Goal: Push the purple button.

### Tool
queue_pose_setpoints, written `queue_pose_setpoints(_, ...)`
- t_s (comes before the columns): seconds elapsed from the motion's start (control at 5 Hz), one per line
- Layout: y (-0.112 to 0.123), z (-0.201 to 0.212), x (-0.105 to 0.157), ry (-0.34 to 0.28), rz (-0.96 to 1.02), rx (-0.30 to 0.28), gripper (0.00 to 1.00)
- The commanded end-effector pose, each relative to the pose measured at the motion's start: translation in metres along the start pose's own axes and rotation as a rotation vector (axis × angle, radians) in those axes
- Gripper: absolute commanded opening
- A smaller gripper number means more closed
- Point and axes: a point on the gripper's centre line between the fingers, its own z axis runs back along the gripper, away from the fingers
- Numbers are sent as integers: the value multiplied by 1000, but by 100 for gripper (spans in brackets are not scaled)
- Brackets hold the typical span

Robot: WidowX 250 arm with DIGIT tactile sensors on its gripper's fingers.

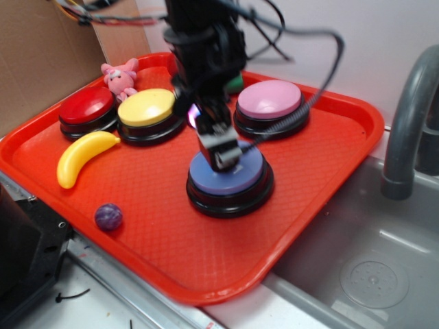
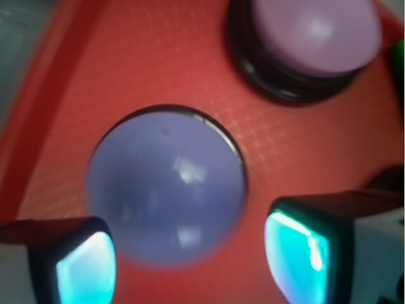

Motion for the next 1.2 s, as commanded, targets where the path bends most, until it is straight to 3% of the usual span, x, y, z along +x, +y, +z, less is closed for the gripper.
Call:
queue_pose_setpoints(0.0,7,75,-21,-115,94,44,100)
queue_pose_setpoints(0.6,25,102,-60,-82,228,61,100)
queue_pose_setpoints(1.0,33,117,-82,5,356,7,100)
